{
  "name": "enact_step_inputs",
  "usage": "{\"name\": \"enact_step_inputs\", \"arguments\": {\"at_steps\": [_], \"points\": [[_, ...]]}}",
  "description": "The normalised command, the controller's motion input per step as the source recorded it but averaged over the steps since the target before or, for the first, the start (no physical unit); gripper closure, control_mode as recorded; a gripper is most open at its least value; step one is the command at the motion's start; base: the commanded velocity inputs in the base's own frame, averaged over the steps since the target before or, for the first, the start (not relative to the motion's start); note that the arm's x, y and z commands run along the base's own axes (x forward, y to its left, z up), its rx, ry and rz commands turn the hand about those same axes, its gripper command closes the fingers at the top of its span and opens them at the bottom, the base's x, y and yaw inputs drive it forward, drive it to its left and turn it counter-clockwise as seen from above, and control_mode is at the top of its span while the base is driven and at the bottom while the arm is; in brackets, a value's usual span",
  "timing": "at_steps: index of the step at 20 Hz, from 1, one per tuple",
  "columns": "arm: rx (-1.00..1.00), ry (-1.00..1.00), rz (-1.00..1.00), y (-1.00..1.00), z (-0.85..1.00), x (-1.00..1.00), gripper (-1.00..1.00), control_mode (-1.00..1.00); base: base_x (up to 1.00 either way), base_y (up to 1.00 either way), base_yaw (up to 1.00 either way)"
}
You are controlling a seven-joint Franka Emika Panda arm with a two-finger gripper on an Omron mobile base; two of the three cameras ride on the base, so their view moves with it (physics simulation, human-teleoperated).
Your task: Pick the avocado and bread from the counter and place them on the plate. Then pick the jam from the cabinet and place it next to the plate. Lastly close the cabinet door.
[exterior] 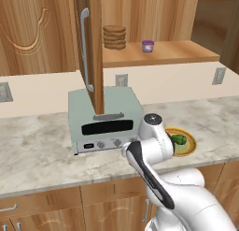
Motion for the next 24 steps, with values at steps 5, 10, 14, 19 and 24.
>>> {"name": "enact_step_inputs", "arguments": {"at_steps": [5, 10, 14, 19, 24], "points": [[0.0, 0.08, 0.0, 0.01, -0.21, 0.25, -1.0, -1.0, 0.0, 0.0, 0.0], [0.0, 0.07, 0.0, 0.01, -0.24, 0.18, -1.0, -1.0, 0.0, 0.0, 0.0], [0.0, 0.04, 0.0, 0.0, -0.26, 0.12, -1.0, -1.0, 0.0, 0.0, 0.0], [0.0, 0.02, 0.0, 0.02, -0.23, 0.06, -1.0, -1.0, 0.0, 0.0, 0.0], [0.0, 0.0, 0.0, 0.01, -0.18, 0.0, -1.0, -1.0, 0.0, 0.0, 0.0]]}}
